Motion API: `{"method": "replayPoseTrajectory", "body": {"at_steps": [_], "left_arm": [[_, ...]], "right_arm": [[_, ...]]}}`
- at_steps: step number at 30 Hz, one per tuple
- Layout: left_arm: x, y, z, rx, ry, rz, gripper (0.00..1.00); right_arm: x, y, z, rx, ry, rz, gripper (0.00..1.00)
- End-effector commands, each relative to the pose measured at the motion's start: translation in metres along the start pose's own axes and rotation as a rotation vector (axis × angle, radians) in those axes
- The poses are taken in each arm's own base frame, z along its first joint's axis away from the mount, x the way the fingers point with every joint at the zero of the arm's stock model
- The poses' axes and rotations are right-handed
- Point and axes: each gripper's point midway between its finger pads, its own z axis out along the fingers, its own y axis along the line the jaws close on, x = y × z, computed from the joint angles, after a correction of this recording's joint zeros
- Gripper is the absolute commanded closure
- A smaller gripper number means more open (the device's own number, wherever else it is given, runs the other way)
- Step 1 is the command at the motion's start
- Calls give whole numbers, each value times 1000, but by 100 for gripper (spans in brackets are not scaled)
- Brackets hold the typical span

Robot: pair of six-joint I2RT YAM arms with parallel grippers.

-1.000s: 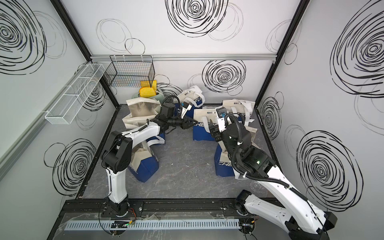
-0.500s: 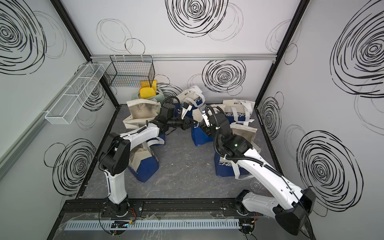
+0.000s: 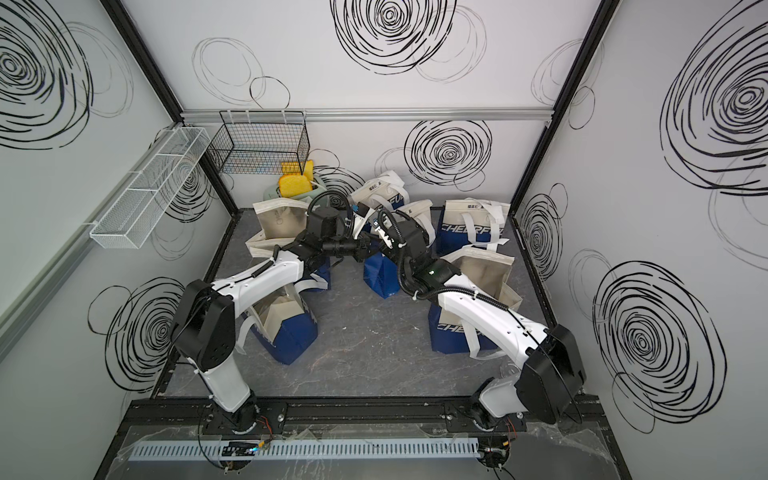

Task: Open the takeout bag
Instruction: Pick up the takeout bag at the center of the board.

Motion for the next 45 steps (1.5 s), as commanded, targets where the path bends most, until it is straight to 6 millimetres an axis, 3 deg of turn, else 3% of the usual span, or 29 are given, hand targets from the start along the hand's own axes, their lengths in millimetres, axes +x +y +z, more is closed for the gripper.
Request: {"method": "replayPoseTrajectory", "body": {"at_steps": [1,12,22,31,39,45], "left_arm": [[-13,-13,-9,13,-35,62,100],[-11,-23,-15,37,-18,78,100],[-13,-28,-20,44,-14,97,100],[-4,-27,-25,33,12,96,100],[-4,-23,-29,20,10,94,100],[-5,-24,-29,21,7,99,100]], "right_arm": [[-31,-15,-1,55,-88,38,27],[-41,-22,10,114,-105,59,30],[-37,-14,19,107,-90,31,31],[-38,-20,29,124,-89,10,32],[-37,-31,27,139,-108,14,21],[-41,-27,22,98,-154,9,19]]}}
